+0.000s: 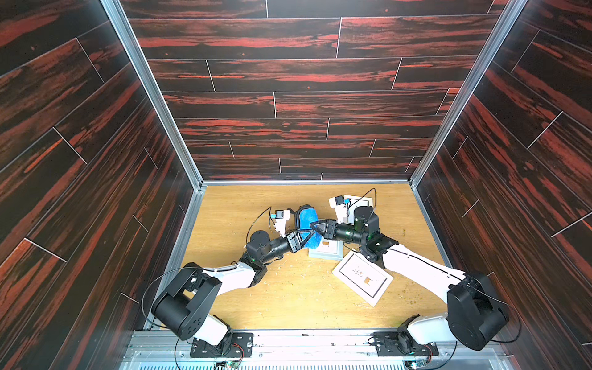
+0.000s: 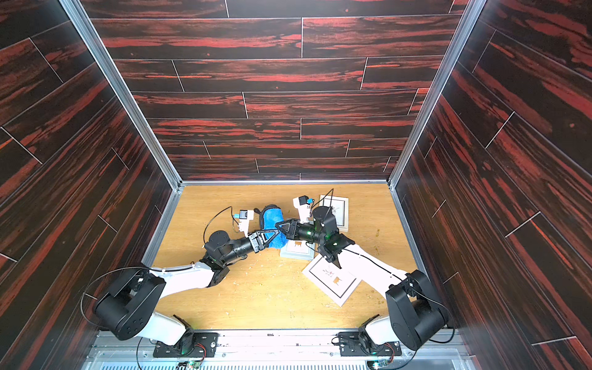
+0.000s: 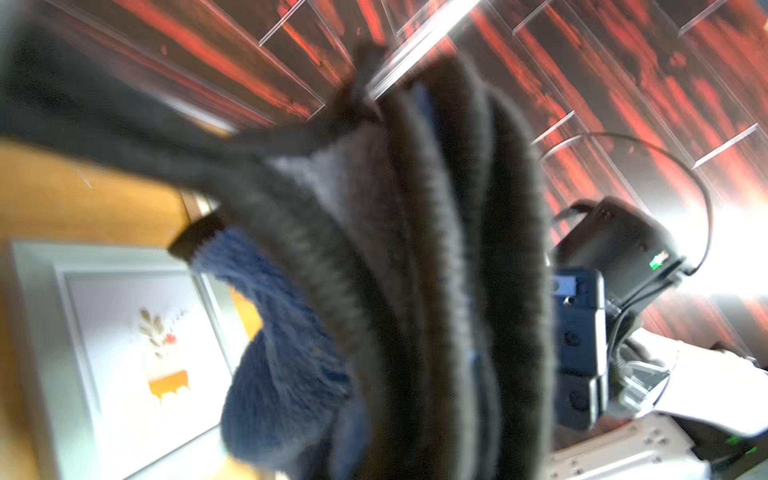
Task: Wipe the picture frame with a cloth
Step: Adjust the cleaning item, then move the picture frame to the center of the board.
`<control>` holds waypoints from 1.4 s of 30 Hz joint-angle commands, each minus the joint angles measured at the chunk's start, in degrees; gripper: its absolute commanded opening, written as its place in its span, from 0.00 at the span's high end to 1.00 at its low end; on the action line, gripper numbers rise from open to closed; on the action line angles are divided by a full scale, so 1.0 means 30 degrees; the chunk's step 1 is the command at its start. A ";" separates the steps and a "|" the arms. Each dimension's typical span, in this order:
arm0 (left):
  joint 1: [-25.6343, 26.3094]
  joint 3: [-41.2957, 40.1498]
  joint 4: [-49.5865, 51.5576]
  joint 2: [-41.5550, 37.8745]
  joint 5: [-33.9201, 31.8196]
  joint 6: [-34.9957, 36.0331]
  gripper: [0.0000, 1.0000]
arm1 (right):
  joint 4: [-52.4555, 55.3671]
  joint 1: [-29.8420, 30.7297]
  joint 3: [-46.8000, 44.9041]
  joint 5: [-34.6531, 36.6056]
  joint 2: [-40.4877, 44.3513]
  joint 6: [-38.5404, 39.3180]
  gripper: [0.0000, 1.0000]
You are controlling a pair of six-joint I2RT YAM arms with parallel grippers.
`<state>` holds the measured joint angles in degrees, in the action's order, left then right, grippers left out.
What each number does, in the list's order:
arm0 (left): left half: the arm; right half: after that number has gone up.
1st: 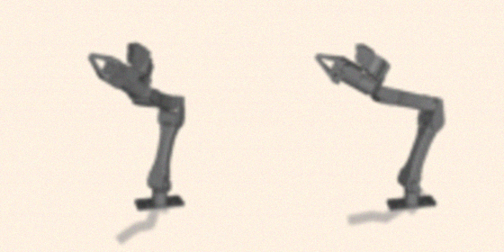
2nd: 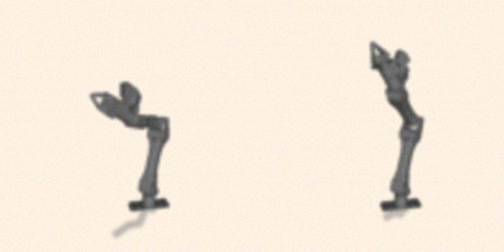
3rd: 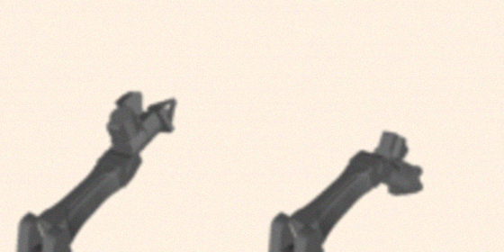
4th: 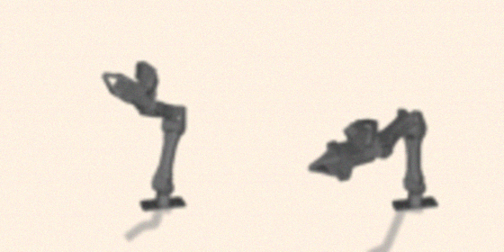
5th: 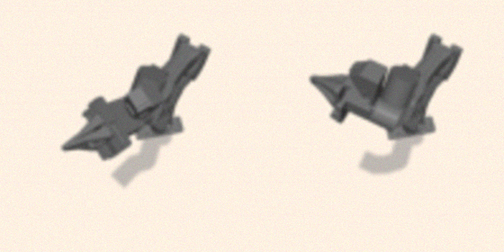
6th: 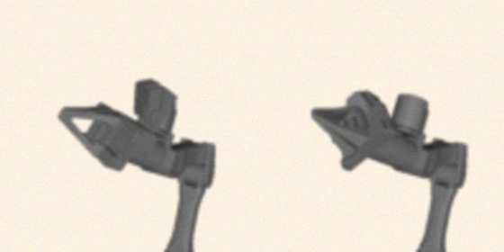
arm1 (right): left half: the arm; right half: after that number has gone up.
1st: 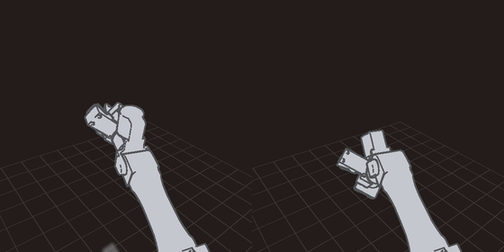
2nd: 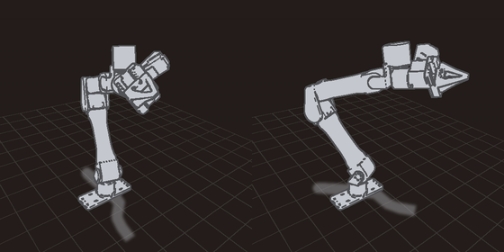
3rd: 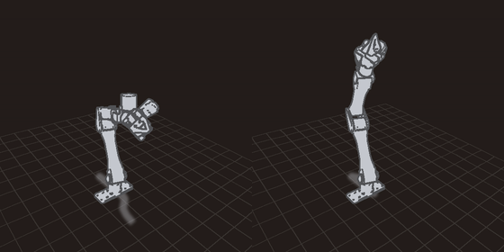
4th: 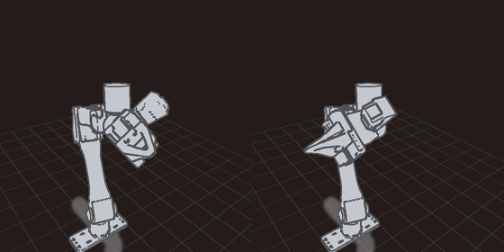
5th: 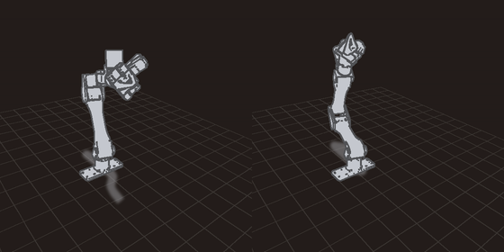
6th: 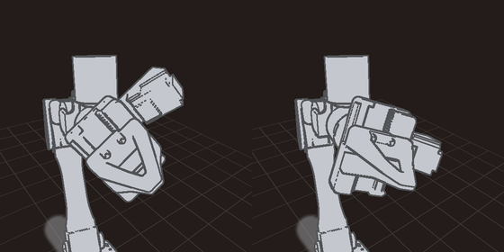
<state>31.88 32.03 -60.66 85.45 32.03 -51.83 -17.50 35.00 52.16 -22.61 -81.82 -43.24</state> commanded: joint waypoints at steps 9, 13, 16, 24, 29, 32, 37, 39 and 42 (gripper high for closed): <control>-0.1172 0.0163 1.2234 -0.4472 -0.6212 0.4851 0.14 | 0.9181 -0.2465 0.4926 1.0699 -0.1405 0.4029 1.00; -0.2163 0.0194 1.4032 -0.5167 -0.6568 0.5369 0.13 | 1.0193 -0.3493 0.6893 1.3821 -0.3812 0.5290 1.00; -0.2419 0.0108 1.4815 -0.5510 -0.7252 0.5420 0.13 | 1.1065 -0.4695 0.8466 1.4537 -0.5986 0.5228 1.00; -0.2568 -0.0597 1.4712 -0.5849 -0.7366 0.5330 0.13 | 1.1955 -0.6375 1.1558 1.4009 -1.0989 0.4813 1.00; -0.2657 -0.0771 1.5028 -0.6325 -0.7568 0.5558 0.13 | 1.2778 -0.7131 1.3813 1.2940 -1.4199 0.4464 1.00; -0.2752 -0.0826 1.5290 -0.6662 -0.7776 0.5702 0.13 | 1.4263 -0.7071 1.6432 1.2716 -1.6604 0.4571 1.00; -0.2882 -0.0918 1.5924 -0.7276 -0.8338 0.5947 0.13 | 1.5635 -0.6376 1.9538 1.2315 -1.9137 0.4600 1.00; -0.2943 -0.0950 1.6178 -0.7542 -0.8548 0.6085 0.13 | 1.5927 -0.5872 2.0472 1.2196 -1.9711 0.4492 1.00; -0.3038 -0.0907 1.6650 -0.7812 -0.8958 0.6331 0.13 | 1.6351 -0.5249 2.2157 1.1444 -2.0783 0.4084 1.00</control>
<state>23.22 29.87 -13.15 63.75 7.14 -34.63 26.65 16.12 115.96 16.51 -139.65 -29.82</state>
